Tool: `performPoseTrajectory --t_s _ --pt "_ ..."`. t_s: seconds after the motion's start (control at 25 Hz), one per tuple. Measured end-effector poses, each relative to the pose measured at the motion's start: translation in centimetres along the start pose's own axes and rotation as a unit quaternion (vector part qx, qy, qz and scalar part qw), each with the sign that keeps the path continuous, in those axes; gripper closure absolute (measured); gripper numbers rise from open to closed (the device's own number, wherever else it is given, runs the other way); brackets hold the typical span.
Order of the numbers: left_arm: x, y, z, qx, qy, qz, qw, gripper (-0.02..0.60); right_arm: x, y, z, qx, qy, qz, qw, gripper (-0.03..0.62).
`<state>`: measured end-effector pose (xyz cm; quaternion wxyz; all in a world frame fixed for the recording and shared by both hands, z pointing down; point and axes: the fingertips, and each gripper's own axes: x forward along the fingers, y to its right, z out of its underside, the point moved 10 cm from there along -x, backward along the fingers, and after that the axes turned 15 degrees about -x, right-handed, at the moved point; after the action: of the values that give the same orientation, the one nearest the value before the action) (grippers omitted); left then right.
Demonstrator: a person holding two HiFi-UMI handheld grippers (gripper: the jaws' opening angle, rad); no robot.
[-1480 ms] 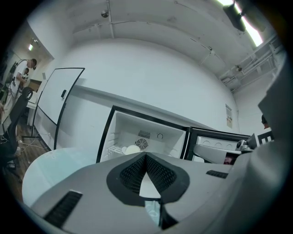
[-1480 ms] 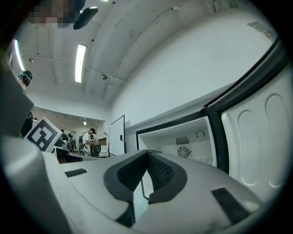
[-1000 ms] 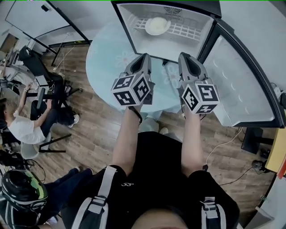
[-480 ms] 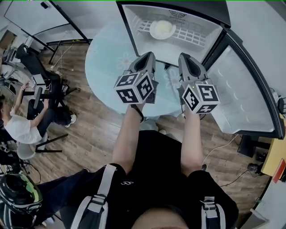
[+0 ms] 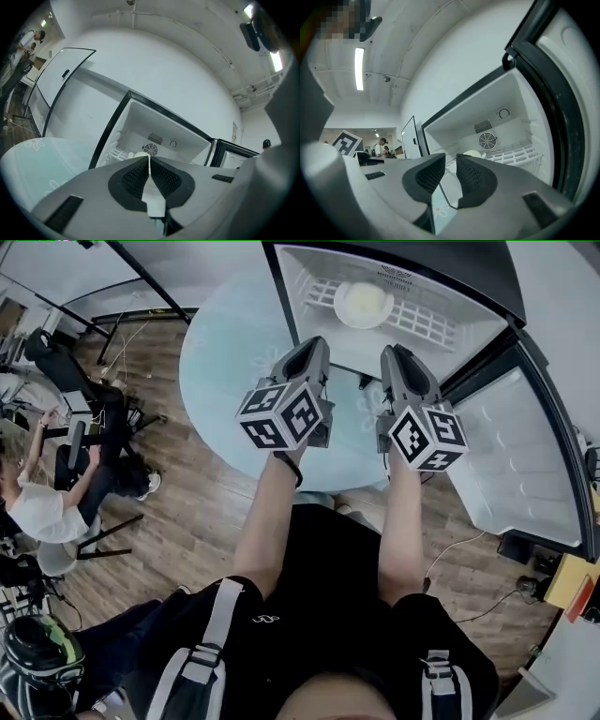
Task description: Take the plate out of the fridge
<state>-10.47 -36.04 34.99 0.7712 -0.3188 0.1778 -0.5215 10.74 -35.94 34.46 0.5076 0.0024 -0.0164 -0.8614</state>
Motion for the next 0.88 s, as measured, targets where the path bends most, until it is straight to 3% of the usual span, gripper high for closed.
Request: performPoseTrajectory --t_s 0.08,0.24,0.4,0.44,0.52,0.6,0.68,0.88 --pt "0.7 -0.8 -0.2 -0.011 -0.007 0.007 0.9999 0.531 0.9 -0.1 0.6 0.011 -0.006 0.002 1.0 0.519" --pt "2.0 -2.8 -0.4 -0.033 -0.026 0.011 0.999 0.531 2.3 -0.3 1.9 0.043 -0.011 0.01 0.999 0.519" --pt "3.6 -4.5 0.0 -0.066 -0.044 0.026 0.9965 0.531 3.5 -0.5 2.9 0.043 -0.026 0.023 0.998 0.519" --pt "3.9 -4.9 0.2 -0.075 -0.048 0.029 0.9956 0.531 3.8 -0.6 3.1 0.046 -0.028 0.021 0.998 0.514" --pt "4.7 -5.4 0.5 -0.089 -0.053 0.037 0.9939 0.531 4.3 -0.6 3.5 0.061 -0.027 0.011 0.998 0.44" --pt "5.6 -5.7 0.5 -0.101 -0.056 0.051 0.992 0.527 4.8 -0.5 3.6 0.074 -0.022 0.006 0.997 0.44" --pt "6.4 -5.9 0.5 -0.113 -0.059 0.067 0.9896 0.478 5.1 -0.3 3.9 0.086 -0.022 0.008 0.996 0.439" --pt "8.1 -6.6 0.6 -0.123 -0.072 0.073 0.9871 0.479 6.1 0.2 4.5 0.1 -0.033 0.014 0.994 0.441"
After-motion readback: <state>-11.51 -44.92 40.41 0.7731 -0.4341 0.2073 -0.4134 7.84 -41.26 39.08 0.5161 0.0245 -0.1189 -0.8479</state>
